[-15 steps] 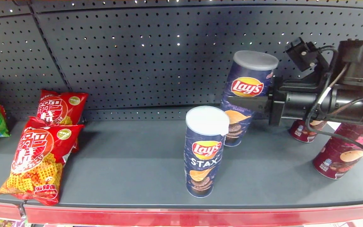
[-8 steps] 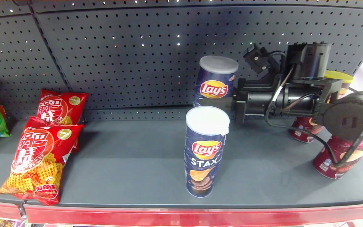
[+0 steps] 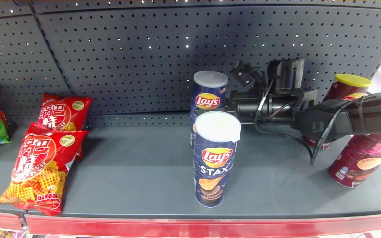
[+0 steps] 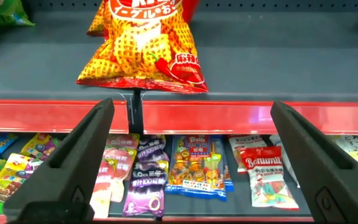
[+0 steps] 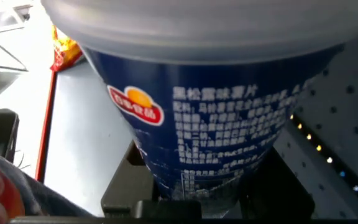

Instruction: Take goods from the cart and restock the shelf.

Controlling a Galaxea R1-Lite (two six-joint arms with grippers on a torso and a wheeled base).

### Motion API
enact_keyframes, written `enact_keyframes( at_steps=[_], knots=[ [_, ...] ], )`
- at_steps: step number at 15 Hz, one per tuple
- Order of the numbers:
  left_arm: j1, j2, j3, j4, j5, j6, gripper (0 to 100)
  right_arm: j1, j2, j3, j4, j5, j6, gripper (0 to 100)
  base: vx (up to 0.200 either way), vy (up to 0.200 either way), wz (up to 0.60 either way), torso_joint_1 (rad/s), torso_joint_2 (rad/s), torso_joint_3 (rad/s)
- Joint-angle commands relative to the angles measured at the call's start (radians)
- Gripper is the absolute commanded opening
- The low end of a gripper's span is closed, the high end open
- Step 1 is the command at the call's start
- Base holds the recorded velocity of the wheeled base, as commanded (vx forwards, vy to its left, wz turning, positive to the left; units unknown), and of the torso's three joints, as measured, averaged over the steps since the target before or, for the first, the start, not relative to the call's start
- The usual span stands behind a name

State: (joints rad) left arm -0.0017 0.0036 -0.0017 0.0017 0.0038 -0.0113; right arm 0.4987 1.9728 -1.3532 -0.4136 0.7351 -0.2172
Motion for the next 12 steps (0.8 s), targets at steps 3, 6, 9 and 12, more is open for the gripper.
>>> enact_keyframes(
  at_steps=[3,6,9,12],
  knots=[
    [0.0,0.003,0.0,0.0,0.001,0.001,100,-0.029,0.032,-0.007,-0.001,0.003,-0.001,0,0.0,0.0,0.0,0.0,0.0,0.0],
    [0.0,0.003,0.0,0.0,0.001,-0.001,100,-0.032,0.041,-0.015,-0.001,0.003,0.001,0,0.0,0.0,0.0,0.0,0.0,0.0],
    [0.0,0.003,0.0,0.0,0.001,-0.001,100,-0.026,0.041,-0.015,-0.001,0.003,0.001,0,0.0,0.0,0.0,0.0,0.0,0.0],
    [0.0,0.003,0.0,0.0,0.001,0.001,100,-0.023,0.035,-0.007,-0.001,0.004,0.001,0,0.0,0.0,0.0,0.0,0.0,0.0]
  ],
)
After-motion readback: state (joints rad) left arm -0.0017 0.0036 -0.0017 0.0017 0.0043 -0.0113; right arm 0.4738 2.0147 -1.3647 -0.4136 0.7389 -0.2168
